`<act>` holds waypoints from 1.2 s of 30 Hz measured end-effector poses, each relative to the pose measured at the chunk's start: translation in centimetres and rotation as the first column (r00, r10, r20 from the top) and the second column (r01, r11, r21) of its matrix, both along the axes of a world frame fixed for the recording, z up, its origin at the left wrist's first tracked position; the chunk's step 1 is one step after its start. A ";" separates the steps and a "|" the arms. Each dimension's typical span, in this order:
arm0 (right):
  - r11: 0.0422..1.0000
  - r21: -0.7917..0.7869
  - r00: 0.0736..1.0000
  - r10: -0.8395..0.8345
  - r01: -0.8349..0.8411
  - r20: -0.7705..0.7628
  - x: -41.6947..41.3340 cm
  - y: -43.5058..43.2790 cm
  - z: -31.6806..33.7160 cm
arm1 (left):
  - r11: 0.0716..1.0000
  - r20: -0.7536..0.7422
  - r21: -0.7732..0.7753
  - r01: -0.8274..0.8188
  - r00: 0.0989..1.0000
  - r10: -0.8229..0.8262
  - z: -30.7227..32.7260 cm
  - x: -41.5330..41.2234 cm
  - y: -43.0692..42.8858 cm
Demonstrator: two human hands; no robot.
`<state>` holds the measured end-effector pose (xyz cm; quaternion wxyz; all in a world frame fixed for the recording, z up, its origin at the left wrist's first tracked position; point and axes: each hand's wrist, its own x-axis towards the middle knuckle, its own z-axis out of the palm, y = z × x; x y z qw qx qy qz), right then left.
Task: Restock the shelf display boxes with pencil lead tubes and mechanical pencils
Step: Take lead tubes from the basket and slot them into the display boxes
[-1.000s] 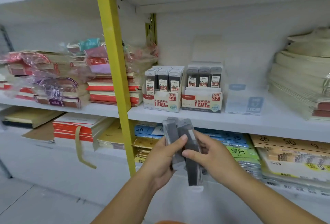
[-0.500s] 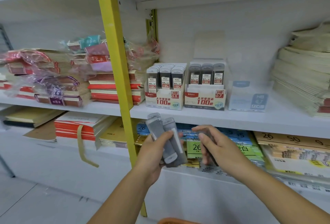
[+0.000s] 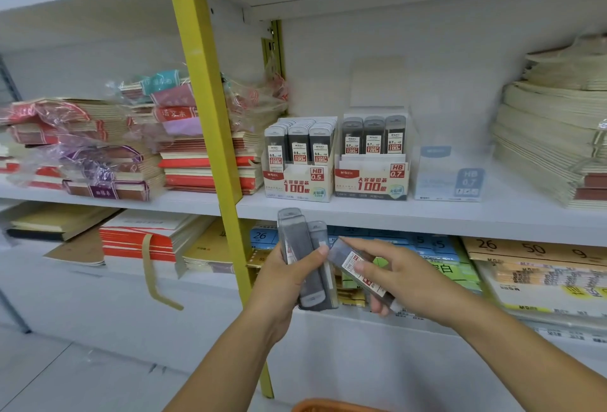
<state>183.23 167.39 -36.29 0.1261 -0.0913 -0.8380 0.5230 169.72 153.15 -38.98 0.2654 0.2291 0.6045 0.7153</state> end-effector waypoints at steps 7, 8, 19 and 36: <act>0.983 -0.159 0.995 -0.097 0.094 -0.008 0.3 0.5 0.3 | 0.998 -0.080 -0.039 -0.042 0.996 0.039 0.0 -0.6 0.4; 0.969 -0.214 0.991 -0.133 0.124 -0.028 0.4 0.9 0.6 | 0.998 -0.074 -0.030 -0.050 0.996 0.048 0.0 -0.7 0.4; 0.865 -0.449 0.897 -0.363 0.224 -0.253 0.4 1.7 1.8 | 0.998 0.006 0.004 -0.062 0.998 0.062 0.4 -0.7 0.4; 0.778 0.480 0.819 -0.076 0.405 -0.569 -8.1 -0.5 15.3 | 0.940 0.151 0.204 -0.274 0.957 0.247 3.2 -5.7 -1.0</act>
